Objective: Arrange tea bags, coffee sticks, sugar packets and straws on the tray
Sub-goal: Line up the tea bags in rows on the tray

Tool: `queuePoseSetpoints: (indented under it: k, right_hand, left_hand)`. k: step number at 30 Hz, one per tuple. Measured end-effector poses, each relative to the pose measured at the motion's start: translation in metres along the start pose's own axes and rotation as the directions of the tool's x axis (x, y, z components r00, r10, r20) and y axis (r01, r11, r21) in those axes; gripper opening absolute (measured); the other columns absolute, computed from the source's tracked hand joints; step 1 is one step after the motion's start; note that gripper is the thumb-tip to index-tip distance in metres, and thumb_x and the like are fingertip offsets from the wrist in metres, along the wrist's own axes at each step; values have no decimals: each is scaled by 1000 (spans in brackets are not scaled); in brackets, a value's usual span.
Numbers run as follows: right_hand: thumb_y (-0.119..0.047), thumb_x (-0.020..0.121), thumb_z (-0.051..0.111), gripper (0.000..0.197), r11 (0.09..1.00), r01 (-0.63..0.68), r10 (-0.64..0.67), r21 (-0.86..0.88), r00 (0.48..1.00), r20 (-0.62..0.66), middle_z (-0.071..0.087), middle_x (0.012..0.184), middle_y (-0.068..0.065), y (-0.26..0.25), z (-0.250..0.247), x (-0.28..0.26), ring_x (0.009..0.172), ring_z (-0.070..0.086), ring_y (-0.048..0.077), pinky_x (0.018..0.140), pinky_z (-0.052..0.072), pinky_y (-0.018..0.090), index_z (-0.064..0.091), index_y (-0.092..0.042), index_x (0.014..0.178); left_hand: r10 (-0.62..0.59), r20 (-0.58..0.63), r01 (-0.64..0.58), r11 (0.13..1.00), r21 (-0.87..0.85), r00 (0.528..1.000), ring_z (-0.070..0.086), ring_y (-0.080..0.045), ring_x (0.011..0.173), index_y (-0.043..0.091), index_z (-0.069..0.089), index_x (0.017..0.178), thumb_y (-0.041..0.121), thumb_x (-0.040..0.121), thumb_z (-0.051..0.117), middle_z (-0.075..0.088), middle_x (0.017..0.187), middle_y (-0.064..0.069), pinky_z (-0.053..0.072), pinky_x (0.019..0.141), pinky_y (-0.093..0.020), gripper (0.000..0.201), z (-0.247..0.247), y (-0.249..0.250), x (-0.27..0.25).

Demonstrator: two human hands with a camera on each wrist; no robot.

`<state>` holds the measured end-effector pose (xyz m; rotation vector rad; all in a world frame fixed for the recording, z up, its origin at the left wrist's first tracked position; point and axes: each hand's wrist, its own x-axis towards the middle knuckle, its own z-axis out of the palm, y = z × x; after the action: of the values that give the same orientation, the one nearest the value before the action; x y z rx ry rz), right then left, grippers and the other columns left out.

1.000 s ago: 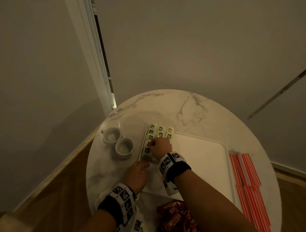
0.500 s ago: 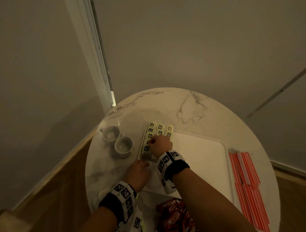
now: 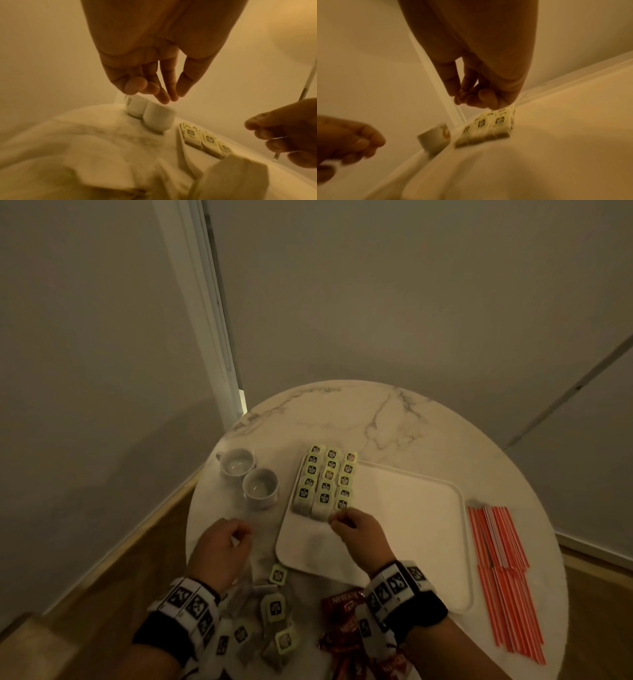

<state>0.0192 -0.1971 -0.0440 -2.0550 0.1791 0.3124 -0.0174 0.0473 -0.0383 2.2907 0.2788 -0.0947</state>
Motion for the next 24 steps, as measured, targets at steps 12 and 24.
queuePoseSetpoints:
  k: [12, 24]
  right_hand:
    - [-25, 92, 57, 19, 943, 121, -9, -311, 940, 341, 65, 109, 4, 13, 22, -56, 98, 62, 19, 89, 51, 31, 68, -16, 106]
    - [-25, 91, 60, 16, 950, 148, -73, -274, 962, 264, 63, 99, -7, 23, -14, -67, 80, 53, 0, 76, 41, 15, 68, -20, 104]
  left_hand:
    - [-50, 323, -179, 747, 640, 945, 43, -29, 118, 18, 51, 118, 38, 88, 48, 49, 126, -9, 38, 101, -38, 37, 47, 0, -11]
    - [-139, 253, 46, 939, 340, 958, 56, -17, 84, 19, 57, 76, 31, 88, 60, 59, 83, 2, 42, 73, -26, 17, 29, 17, -7]
